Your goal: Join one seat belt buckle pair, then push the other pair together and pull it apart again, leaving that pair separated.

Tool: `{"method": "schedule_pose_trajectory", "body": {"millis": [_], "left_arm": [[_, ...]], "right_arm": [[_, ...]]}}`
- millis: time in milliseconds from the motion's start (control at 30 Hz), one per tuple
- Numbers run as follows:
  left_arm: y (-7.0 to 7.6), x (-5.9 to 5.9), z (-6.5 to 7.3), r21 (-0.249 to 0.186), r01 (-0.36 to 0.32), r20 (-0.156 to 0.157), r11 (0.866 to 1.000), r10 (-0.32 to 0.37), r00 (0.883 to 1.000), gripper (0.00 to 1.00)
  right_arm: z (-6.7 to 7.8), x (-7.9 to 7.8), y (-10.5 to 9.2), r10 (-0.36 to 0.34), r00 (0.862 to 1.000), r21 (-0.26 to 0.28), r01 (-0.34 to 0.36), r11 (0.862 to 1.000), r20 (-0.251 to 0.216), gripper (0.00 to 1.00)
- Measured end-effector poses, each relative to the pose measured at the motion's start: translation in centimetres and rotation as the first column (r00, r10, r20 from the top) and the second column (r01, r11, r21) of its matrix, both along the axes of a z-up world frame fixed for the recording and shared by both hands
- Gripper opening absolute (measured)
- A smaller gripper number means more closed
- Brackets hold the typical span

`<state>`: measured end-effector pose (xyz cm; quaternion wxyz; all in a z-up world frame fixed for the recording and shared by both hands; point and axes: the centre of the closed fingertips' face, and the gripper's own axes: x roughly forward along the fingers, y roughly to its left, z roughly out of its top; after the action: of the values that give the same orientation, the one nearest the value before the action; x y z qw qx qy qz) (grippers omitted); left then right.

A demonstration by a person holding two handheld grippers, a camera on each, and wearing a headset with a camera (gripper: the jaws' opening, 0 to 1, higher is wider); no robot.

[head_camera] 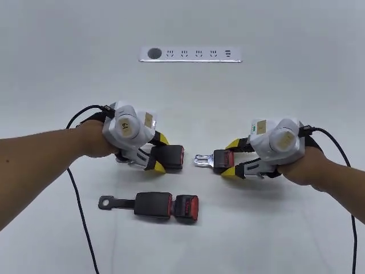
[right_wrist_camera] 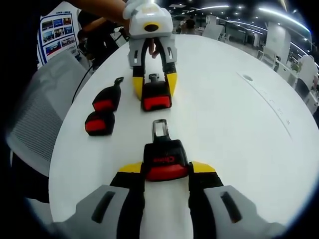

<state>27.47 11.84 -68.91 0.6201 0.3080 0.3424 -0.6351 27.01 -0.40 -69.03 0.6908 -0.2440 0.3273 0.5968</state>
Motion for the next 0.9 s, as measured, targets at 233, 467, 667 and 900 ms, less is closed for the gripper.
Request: {"method": "schedule_pose_trajectory", "body": {"millis": [233, 467, 667, 900], "left_arm": [[-0.1, -0.1, 0.1, 0.002, 0.001, -0.001, 1.0, -0.001, 1.0, 0.34], [0.0, 0.1, -0.1, 0.003, 0.005, 0.0, 1.0, -0.005, 1.0, 0.34], [0.1, 0.2, -0.2, 0.004, 0.006, -0.001, 1.0, -0.006, 1.0, 0.34], [0.1, 0.3, -0.2, 0.005, 0.005, -0.002, 1.0, -0.005, 1.0, 0.34]], "right_arm": [[-0.5, 0.1, -1.4, -0.008, 1.0, 0.003, 0.008, 1.0, 0.004, 0.32], [-0.3, -0.1, -2.6, -0.019, 1.0, 0.005, 0.019, 1.0, 0.004, 0.32], [-0.2, -0.5, -3.3, -0.018, 1.0, -0.003, 0.018, 1.0, 0.004, 0.33], [-0.2, -0.6, -3.8, -0.018, 1.0, -0.008, 0.018, 1.0, 0.003, 0.33]]}}
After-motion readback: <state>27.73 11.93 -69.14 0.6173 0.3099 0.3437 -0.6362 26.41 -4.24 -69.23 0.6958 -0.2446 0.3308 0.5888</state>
